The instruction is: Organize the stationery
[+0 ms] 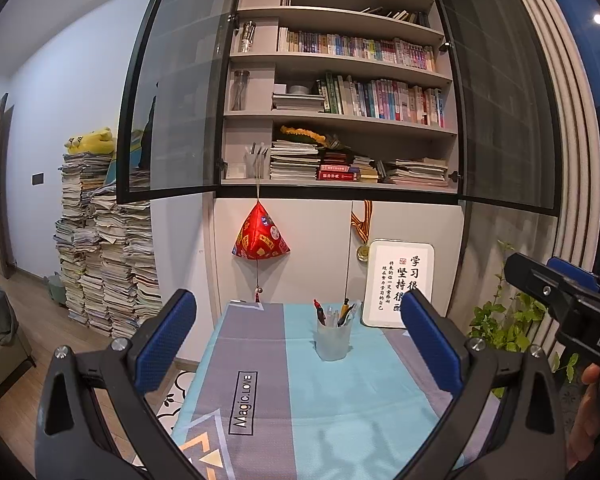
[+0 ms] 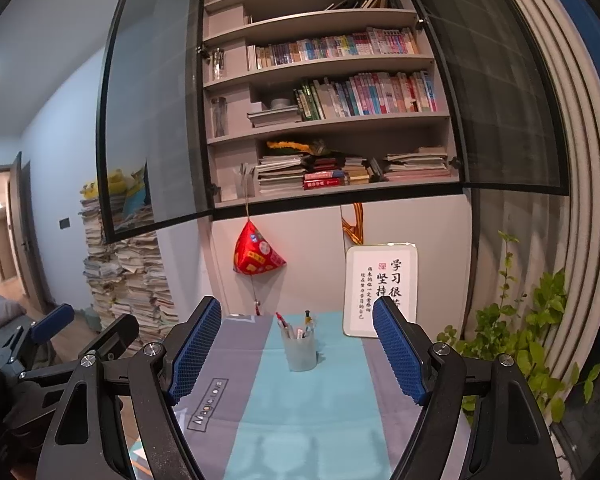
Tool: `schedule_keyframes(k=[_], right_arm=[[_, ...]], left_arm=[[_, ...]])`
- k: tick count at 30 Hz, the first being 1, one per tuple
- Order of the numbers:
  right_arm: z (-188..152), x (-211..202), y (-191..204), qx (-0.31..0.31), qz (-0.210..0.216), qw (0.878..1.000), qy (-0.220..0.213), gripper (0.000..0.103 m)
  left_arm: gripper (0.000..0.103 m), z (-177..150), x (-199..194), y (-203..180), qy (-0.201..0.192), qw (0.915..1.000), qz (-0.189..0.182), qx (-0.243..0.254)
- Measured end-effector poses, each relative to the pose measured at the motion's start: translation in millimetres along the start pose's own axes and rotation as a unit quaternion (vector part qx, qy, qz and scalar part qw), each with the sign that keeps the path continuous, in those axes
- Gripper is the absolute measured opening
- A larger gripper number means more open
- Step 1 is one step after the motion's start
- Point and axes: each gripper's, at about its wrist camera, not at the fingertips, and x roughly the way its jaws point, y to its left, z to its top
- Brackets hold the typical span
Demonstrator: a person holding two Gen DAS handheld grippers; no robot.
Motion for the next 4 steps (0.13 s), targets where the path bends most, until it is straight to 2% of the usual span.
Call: schedule_keyframes(k=[4], right_arm=[[-0.3, -0.1, -0.2, 0.001, 0.000, 1.000, 0.001, 0.079]], left_arm=[[0.102, -0.8, -1.2, -1.9, 0.001, 1.0000, -0.002, 0.002]])
